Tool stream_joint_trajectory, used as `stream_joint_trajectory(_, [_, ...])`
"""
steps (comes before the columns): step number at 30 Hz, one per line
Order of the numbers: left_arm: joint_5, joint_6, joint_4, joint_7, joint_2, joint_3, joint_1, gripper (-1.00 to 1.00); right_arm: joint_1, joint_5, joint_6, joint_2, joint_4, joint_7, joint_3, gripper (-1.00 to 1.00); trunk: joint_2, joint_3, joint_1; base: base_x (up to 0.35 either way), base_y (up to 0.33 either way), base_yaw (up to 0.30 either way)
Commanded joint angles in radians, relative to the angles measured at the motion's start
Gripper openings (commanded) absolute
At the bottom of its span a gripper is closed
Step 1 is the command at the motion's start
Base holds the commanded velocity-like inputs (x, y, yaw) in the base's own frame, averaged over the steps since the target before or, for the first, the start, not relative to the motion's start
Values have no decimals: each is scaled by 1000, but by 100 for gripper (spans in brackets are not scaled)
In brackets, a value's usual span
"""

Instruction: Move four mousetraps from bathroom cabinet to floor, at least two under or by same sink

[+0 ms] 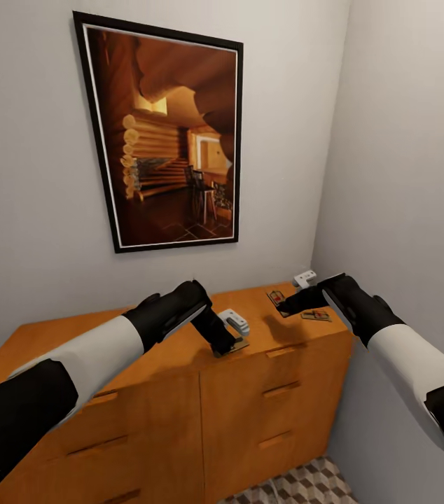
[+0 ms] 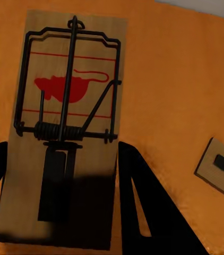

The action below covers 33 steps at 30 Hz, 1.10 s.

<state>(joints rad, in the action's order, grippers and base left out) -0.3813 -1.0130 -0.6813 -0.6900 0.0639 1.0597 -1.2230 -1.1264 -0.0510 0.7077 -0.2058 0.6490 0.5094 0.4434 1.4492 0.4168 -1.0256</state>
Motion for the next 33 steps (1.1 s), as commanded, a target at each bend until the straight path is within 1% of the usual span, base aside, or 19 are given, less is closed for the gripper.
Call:
stream_joint_trajectory(1, [3,-3,3,-4,4,2,-1,-100,-1,-9,7,-1,1,-2,5,-100,1,1,1,-336,0,0])
stream_joint_trajectory(7, [4,-3,7,-3,11,2,-1,-100,-1,-9,6,-2,1,-2,5,-100,1,1,1,-336,0,11])
stream_joint_trajectory(10, [4,-2,9,-2,10,2,-1,-100,-1,-9,4,-3,1,-2,5,-100,1,0,1,-279,0,167])
stream_joint_trajectory(15, [4,-1,9,-2,10,2,-1,-100,-1,-10,3,-3,1,-2,5,-100,1,-2,1,-37,0,177])
stream_joint_trajectory(30, [2,0,11,-2,10,3,-1,-100,0,-12,3,-4,0,-2,5,-100,1,-2,1,-2,0,10])
stream_joint_trajectory(33, [1,0,11,-2,10,3,0,-100,0,-11,3,-4,0,-2,5,-100,1,-2,1,0,0,108])
